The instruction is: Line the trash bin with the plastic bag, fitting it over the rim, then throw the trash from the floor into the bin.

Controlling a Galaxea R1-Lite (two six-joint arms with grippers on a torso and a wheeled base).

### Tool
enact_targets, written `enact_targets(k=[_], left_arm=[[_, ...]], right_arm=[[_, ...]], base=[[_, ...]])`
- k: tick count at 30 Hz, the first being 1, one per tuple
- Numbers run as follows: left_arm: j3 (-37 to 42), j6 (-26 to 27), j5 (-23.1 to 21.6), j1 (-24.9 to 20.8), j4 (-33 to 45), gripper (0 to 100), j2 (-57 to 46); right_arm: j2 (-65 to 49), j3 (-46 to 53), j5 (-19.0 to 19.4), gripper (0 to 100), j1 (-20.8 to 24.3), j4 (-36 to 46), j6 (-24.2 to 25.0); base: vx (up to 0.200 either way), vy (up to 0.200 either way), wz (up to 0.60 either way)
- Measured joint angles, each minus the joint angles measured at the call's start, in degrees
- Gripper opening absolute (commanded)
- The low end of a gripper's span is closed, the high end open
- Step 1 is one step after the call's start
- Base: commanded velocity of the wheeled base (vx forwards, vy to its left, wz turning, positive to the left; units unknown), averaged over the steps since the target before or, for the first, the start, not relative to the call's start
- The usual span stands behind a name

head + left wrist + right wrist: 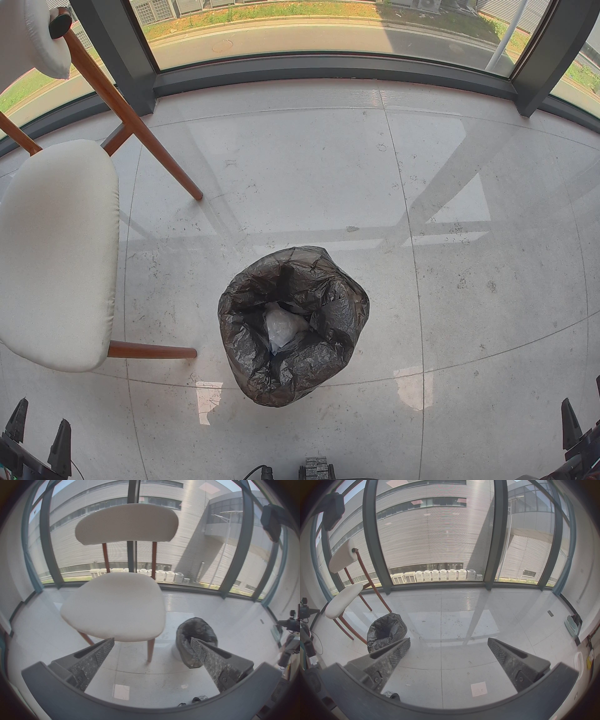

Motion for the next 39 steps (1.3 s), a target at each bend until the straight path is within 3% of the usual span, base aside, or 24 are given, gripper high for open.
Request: enact_targets(k=[5,13,39], left_arm=[[0.02,1.17,5.19,0.22,1.89,100,-0.06],[0.02,5.41,-1.39,0.24,3.00,100,-0.09],[0.00,5.49,-1.65,0.38,3.07,100,0.00]], right_arm=[[-0.07,0.01,0.00,100,0.11,-0.21,0.71],[-0.10,0.09,-0.02,100,0.09,-0.22,0.52],[-0.02,0.06,-0.41,100,-0.10,-0.22,0.44]], base=[[0.000,0.000,0.00],[0.000,0.000,0.00],[0.000,0.000,0.00]])
